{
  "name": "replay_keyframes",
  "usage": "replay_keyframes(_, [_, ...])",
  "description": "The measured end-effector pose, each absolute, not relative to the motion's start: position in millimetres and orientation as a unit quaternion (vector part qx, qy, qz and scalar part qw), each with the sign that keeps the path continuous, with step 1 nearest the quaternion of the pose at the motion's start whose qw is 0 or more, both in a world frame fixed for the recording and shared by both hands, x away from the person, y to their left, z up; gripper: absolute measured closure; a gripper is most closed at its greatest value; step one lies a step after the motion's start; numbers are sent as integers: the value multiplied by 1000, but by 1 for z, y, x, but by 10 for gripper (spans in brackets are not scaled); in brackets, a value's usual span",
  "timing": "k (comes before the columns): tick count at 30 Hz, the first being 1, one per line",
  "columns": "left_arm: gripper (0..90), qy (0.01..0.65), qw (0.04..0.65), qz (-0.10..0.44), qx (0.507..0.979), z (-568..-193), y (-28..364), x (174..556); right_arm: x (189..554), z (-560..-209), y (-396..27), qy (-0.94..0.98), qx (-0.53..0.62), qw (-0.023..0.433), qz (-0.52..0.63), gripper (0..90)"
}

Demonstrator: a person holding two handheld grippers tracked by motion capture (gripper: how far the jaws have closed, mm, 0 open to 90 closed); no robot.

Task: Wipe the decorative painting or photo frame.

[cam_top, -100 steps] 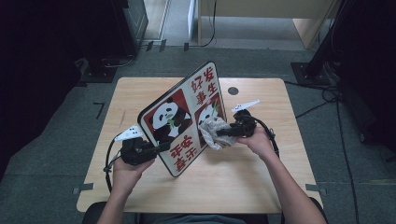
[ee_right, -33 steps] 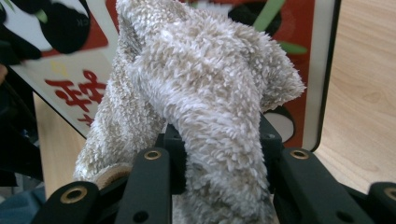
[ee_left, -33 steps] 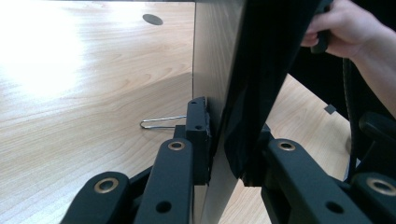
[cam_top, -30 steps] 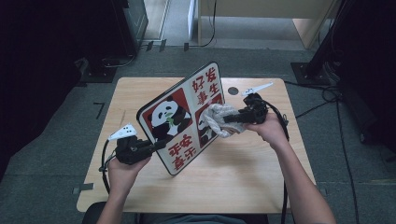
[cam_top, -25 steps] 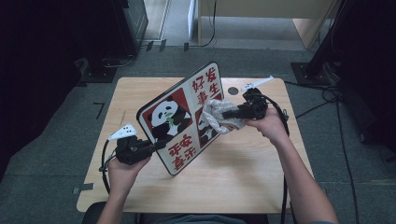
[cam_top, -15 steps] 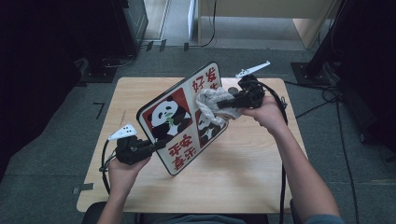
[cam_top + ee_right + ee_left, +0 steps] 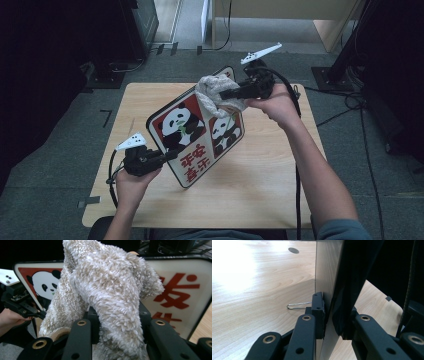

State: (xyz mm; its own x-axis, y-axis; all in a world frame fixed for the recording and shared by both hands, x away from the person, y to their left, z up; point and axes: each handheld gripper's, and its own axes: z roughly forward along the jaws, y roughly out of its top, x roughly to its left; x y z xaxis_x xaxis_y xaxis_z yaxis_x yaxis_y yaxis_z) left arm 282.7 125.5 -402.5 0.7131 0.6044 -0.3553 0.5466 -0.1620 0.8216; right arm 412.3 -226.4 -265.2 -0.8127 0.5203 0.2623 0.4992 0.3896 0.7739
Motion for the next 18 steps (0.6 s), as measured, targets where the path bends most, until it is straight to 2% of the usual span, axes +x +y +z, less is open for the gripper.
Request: replay_keyframes(18, [778,371,526,24,765,-403,125,283,414,-287,-219,838,309,3,449,671])
